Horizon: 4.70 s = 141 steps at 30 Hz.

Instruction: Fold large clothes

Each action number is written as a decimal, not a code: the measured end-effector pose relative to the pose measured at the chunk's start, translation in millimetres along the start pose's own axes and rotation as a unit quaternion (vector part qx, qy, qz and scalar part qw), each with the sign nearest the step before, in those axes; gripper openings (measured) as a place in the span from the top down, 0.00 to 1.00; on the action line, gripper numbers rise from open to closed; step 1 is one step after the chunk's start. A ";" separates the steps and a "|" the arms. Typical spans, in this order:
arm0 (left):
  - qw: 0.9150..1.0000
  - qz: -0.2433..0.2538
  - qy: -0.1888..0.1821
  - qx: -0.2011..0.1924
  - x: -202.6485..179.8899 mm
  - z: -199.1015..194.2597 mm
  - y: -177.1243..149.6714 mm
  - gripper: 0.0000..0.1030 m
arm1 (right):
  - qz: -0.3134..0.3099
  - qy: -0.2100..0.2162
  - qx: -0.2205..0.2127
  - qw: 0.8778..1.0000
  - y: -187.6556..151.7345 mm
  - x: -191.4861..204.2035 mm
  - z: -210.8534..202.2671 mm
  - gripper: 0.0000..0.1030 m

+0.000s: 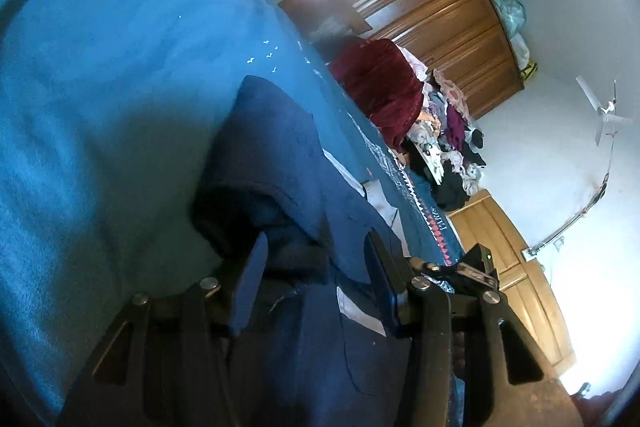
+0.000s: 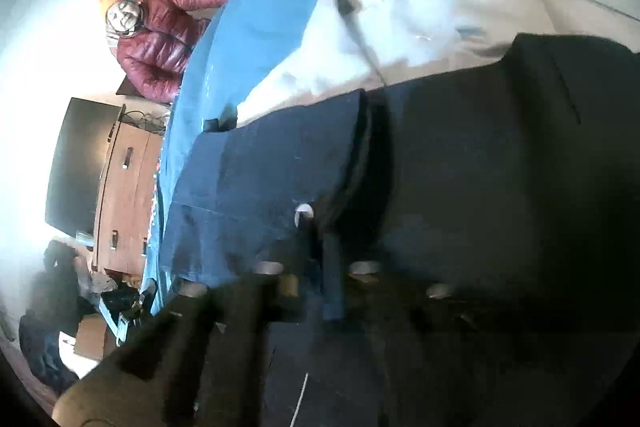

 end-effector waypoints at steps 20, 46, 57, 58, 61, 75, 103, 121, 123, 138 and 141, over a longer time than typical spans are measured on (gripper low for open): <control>1.000 -0.005 -0.005 -0.008 -0.9 -1.1 0.8 0.43 | 0.044 -0.088 -0.147 0.984 -62.0 -79.7 -174.5 0.98; 0.973 0.123 0.196 -0.008 -52.0 -10.2 -11.4 0.41 | -0.004 -0.235 -0.122 0.964 -95.7 -78.9 -243.5 0.79; 0.898 0.368 0.032 -0.239 -396.8 -175.0 -50.3 0.08 | -0.268 -0.427 -0.476 0.721 -110.1 253.1 -498.2 0.00; 0.893 0.372 0.022 -0.252 -411.4 -187.7 -51.3 0.07 | -0.277 -0.423 -0.488 0.712 -117.6 267.9 -508.6 0.00; 0.878 0.385 -0.012 -0.285 -445.9 -229.2 -57.4 0.06 | -0.290 -0.423 -0.501 0.698 -133.5 289.1 -522.4 0.00; 0.909 0.382 0.008 -0.164 -365.8 -234.0 -52.2 0.00 | -0.240 -0.358 -0.361 0.827 -160.0 197.4 -482.0 0.00; 0.967 0.116 0.155 0.162 19.3 -221.3 -127.2 0.18 | 0.025 -0.113 0.019 0.993 -361.4 -40.6 -288.4 0.42; 0.945 0.158 0.124 0.258 7.9 -192.6 -166.3 0.55 | -0.001 -0.070 0.036 0.997 -369.9 -25.7 -268.8 0.43; 0.945 0.158 0.122 0.259 7.8 -191.8 -164.6 0.55 | -0.003 -0.062 0.039 0.997 -369.2 -23.7 -263.5 0.43; 0.955 0.143 0.094 0.243 7.6 -194.5 -153.6 0.86 | -0.005 -0.050 0.019 0.999 -368.8 -16.2 -273.7 0.69; 0.947 0.150 0.119 0.257 15.5 -187.0 -156.4 0.85 | 0.006 -0.052 0.036 0.998 -373.8 -25.6 -261.9 0.64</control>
Point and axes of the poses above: each gripper's, at about its wrist camera, not at the fingertips, and z roughly the way its jaws point, x to its left, y to its top, the point moved 4 cm from there along z, roughly the way its jaws point, and after that the axes turned 15 degrees about -z, right-handed, at the moved point
